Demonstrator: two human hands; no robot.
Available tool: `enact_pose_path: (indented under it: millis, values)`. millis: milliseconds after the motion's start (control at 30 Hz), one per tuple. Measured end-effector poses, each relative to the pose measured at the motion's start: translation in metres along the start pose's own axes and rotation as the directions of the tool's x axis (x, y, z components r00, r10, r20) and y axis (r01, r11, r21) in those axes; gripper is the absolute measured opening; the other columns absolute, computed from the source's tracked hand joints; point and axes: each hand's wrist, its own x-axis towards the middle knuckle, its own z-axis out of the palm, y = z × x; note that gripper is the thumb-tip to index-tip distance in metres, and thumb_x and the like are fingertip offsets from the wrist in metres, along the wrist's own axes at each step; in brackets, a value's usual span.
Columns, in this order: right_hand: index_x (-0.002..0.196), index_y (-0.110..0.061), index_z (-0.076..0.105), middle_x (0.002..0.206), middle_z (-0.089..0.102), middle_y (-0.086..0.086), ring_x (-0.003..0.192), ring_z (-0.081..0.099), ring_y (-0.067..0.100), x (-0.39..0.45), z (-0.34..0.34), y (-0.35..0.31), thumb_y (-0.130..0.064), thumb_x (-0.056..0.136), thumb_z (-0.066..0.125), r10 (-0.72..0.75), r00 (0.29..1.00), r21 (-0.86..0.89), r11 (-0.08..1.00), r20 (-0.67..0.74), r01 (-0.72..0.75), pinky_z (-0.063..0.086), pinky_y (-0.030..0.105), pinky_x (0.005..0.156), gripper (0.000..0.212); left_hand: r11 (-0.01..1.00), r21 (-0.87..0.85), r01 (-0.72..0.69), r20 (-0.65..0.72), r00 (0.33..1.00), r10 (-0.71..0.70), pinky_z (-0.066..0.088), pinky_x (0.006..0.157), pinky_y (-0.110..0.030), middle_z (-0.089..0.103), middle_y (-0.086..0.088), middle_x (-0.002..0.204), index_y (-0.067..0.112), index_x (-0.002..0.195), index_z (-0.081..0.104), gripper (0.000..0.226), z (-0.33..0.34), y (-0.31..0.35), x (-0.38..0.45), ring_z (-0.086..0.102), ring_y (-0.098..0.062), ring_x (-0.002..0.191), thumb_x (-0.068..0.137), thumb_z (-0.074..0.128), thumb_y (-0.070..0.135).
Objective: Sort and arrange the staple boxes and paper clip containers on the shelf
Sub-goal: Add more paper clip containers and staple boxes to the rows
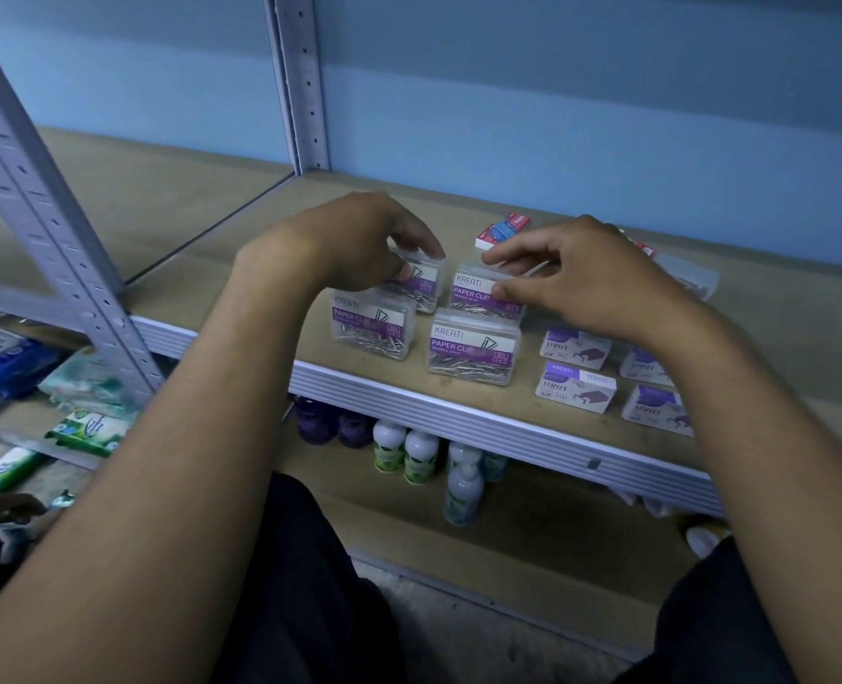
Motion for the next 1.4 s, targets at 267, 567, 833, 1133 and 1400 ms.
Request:
enact_pose_path:
  millis: [267, 567, 833, 1133, 1400]
  values:
    - [0.119, -0.032, 0.074, 0.100, 0.070, -0.017, 0.083, 0.061, -0.014, 0.000, 0.002, -0.001, -0.033, 0.085, 0.080, 0.045, 0.999, -0.016, 0.999, 0.023, -0.044, 0.039, -0.004, 0.065, 0.034, 0.999, 0.035, 0.025, 0.026, 0.999, -0.026, 0.038, 0.086, -0.026, 0.063, 0.005, 0.131, 0.035, 0.127, 0.065, 0.039, 0.000, 0.003, -0.001, 0.056, -0.014, 0.111, 0.093, 0.064, 0.014]
    - [0.109, -0.039, 0.075, 0.094, 0.074, -0.018, 0.088, 0.067, -0.006, -0.011, -0.010, 0.004, -0.045, 0.088, 0.072, 0.126, 0.991, 0.082, 0.989, -0.036, -0.123, 0.048, 0.010, 0.082, 0.022, 0.999, 0.051, 0.002, -0.064, 0.998, 0.002, 0.036, 0.086, -0.023, 0.063, 0.011, 0.132, 0.033, 0.128, 0.065, 0.040, 0.001, 0.014, 0.002, 0.054, -0.005, 0.099, 0.094, 0.061, 0.011]
    - [0.104, -0.040, 0.075, 0.094, 0.076, -0.012, 0.087, 0.074, 0.008, -0.026, -0.034, 0.025, -0.035, 0.093, 0.066, 0.226, 0.970, 0.144, 0.967, -0.089, -0.212, 0.057, 0.039, 0.095, 0.015, 0.996, 0.063, -0.060, -0.137, 0.988, 0.068, 0.035, 0.084, -0.020, 0.065, 0.011, 0.127, 0.032, 0.124, 0.067, 0.033, 0.007, 0.037, 0.011, 0.052, -0.003, 0.097, 0.098, 0.053, 0.016]
    - [0.101, -0.038, 0.076, 0.094, 0.076, -0.008, 0.084, 0.074, 0.012, -0.050, -0.064, 0.059, -0.032, 0.093, 0.066, 0.325, 0.932, 0.102, 0.944, -0.158, -0.312, 0.056, 0.027, 0.083, 0.014, 0.993, 0.054, -0.105, -0.167, 0.980, 0.113, 0.035, 0.072, -0.019, 0.066, 0.013, 0.121, 0.034, 0.119, 0.068, 0.026, 0.018, 0.052, 0.033, 0.054, -0.006, 0.095, 0.094, 0.061, 0.029]
    - [0.107, -0.038, 0.075, 0.101, 0.068, -0.019, 0.088, 0.060, -0.004, -0.060, -0.074, 0.074, -0.032, 0.091, 0.069, 0.360, 0.923, -0.022, 0.930, -0.132, -0.366, 0.040, 0.012, 0.069, 0.018, 0.995, 0.081, -0.053, -0.109, 0.992, 0.061, 0.038, 0.071, -0.021, 0.064, 0.008, 0.123, 0.031, 0.125, 0.063, 0.037, 0.024, 0.062, 0.055, 0.053, -0.011, 0.097, 0.089, 0.068, 0.035]
